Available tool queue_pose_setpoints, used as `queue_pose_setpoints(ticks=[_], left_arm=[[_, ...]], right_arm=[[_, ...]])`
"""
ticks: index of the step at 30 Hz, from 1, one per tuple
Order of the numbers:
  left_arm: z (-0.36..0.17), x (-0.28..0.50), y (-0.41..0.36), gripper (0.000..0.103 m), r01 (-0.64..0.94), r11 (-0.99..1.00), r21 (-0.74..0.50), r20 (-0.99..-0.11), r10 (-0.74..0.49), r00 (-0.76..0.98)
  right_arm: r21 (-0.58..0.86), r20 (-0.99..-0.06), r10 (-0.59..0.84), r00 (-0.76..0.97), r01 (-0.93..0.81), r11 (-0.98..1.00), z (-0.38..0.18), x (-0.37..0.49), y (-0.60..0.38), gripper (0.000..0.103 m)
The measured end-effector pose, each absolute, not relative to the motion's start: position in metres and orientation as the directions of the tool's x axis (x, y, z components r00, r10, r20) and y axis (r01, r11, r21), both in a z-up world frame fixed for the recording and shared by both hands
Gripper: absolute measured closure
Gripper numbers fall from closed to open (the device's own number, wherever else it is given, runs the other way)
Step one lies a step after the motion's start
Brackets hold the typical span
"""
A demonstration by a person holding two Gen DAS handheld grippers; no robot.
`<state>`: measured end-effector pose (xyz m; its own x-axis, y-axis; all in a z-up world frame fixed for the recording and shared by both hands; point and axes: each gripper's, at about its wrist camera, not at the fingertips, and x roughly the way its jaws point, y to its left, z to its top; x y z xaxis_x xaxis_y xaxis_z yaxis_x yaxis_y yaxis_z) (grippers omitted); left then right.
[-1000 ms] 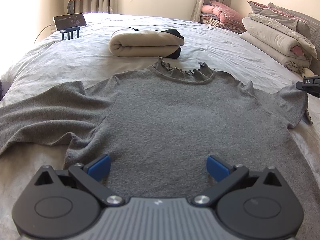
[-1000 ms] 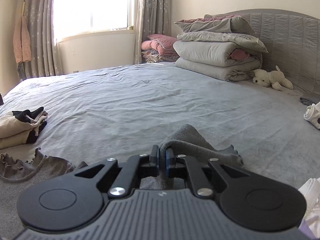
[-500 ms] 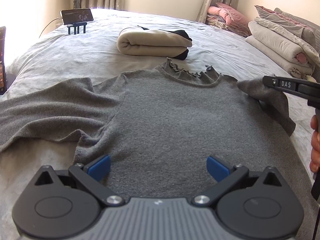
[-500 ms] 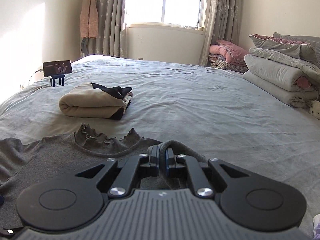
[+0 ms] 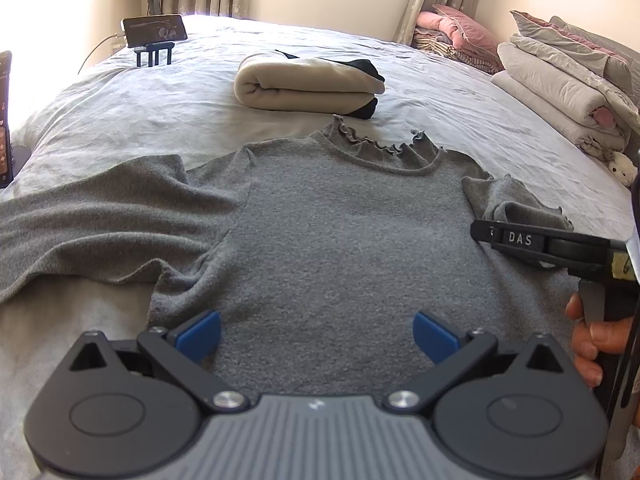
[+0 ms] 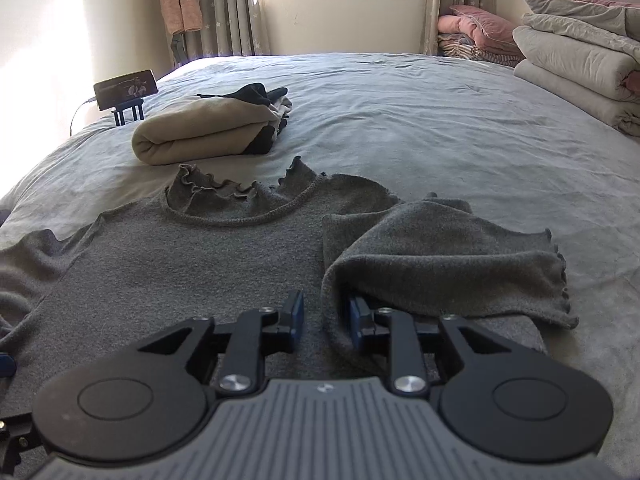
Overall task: Fold clothes
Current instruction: 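Lift and fold the held sleeve across the body toward the collar, then open the right gripper and release the sleeve onto the body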
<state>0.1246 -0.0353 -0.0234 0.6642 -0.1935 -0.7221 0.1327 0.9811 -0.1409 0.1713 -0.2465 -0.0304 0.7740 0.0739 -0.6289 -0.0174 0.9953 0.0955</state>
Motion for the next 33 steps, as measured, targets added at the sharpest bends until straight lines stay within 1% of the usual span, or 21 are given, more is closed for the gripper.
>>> queue_pose_setpoints(ticks=[1, 5, 7, 8, 11, 14, 20, 23, 25, 27, 29, 30, 31, 32, 33], left_arm=[[-0.022, 0.124, -0.036, 0.001, 0.140, 0.980, -0.139, -0.722, -0.197, 0.664], [-0.016, 0.120, -0.045, 0.001, 0.180, 0.975, -0.130, -0.710, -0.218, 0.669], [-0.012, 0.117, -0.052, 0.001, 0.207, 0.971, -0.118, -0.700, -0.229, 0.676], [-0.010, 0.116, -0.055, 0.001, 0.221, 0.969, -0.112, -0.695, -0.235, 0.680], [-0.007, 0.115, -0.069, 0.001, 0.259, 0.963, -0.077, -0.692, -0.239, 0.682], [-0.003, 0.116, -0.082, 0.001, 0.295, 0.954, -0.045, -0.686, -0.244, 0.686], [-0.002, 0.108, -0.082, 0.001, 0.324, 0.946, -0.008, -0.677, -0.244, 0.695], [-0.003, 0.106, -0.070, 0.001, 0.302, 0.953, -0.020, -0.678, -0.235, 0.697], [-0.004, 0.107, -0.060, 0.001, 0.276, 0.960, -0.036, -0.675, -0.227, 0.702], [-0.006, 0.107, -0.050, 0.001, 0.251, 0.967, -0.052, -0.673, -0.219, 0.706], [-0.009, 0.109, -0.042, 0.001, 0.225, 0.972, -0.075, -0.674, -0.216, 0.706], [-0.012, 0.111, -0.038, 0.001, 0.210, 0.974, -0.086, -0.679, -0.211, 0.703], [-0.014, 0.113, -0.035, 0.001, 0.196, 0.976, -0.093, -0.686, -0.205, 0.698], [-0.016, 0.115, -0.032, 0.001, 0.182, 0.978, -0.099, -0.692, -0.199, 0.694], [-0.016, 0.116, -0.029, 0.001, 0.170, 0.979, -0.108, -0.693, -0.197, 0.693]], right_arm=[[0.124, -0.630, 0.089, 0.772, -0.014, 0.992, -0.027, 0.167, -0.249, 0.036], [0.149, -0.660, 0.103, 0.744, -0.004, 0.989, -0.011, 0.148, -0.256, 0.034], [0.147, -0.671, 0.097, 0.735, 0.004, 0.989, -0.006, 0.137, -0.264, 0.028], [0.142, -0.669, 0.090, 0.738, 0.007, 0.990, -0.004, 0.133, -0.268, 0.027], [0.127, -0.647, 0.062, 0.760, 0.028, 0.991, -0.002, 0.125, -0.289, 0.027], [0.176, -0.642, 0.052, 0.765, 0.080, 0.981, -0.004, 0.128, -0.320, 0.027], [0.336, -0.620, 0.076, 0.781, 0.176, 0.925, -0.011, 0.139, -0.377, 0.027], [0.448, -0.608, 0.117, 0.785, 0.218, 0.867, -0.020, 0.148, -0.398, 0.027], [0.493, -0.600, 0.123, 0.790, 0.245, 0.835, -0.025, 0.153, -0.405, 0.027], [0.517, -0.596, 0.119, 0.794, 0.266, 0.813, -0.030, 0.158, -0.409, 0.031], [0.479, -0.604, 0.079, 0.793, 0.281, 0.832, -0.032, 0.164, -0.404, 0.035], [0.453, -0.607, 0.057, 0.793, 0.286, 0.845, -0.033, 0.166, -0.400, 0.040], [0.426, -0.607, 0.035, 0.794, 0.288, 0.857, -0.033, 0.167, -0.396, 0.049], [0.400, -0.607, 0.014, 0.795, 0.290, 0.869, -0.034, 0.168, -0.392, 0.055], [0.373, -0.606, -0.008, 0.796, 0.292, 0.881, -0.034, 0.169, -0.388, 0.066]])
